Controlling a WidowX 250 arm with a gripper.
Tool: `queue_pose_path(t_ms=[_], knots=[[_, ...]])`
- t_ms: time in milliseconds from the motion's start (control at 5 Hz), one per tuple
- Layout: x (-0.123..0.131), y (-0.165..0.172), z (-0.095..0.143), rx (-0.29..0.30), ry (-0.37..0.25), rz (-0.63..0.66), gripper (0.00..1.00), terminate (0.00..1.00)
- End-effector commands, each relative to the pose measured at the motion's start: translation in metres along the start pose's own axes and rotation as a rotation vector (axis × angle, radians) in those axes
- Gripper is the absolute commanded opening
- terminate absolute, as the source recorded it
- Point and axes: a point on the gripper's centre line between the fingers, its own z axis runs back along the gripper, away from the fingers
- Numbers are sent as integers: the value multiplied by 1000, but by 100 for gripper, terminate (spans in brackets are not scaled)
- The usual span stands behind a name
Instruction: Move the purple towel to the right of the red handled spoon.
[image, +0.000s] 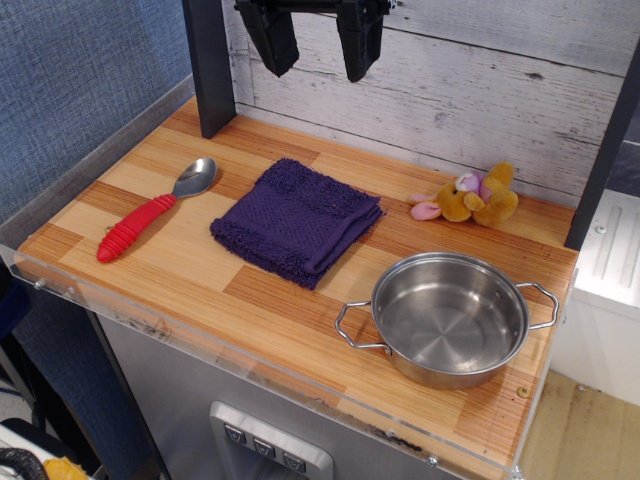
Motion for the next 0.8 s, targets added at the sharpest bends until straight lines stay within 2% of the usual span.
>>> queue_pose_path(t_ms=[0,200,400,600], knots=[[0,0,0,0,0,0,100,0],[2,12,-5,31,0,22,100,0],[9,16,-17,11,-18,62,100,0],[11,17,-29,33,-28,32,100,0]])
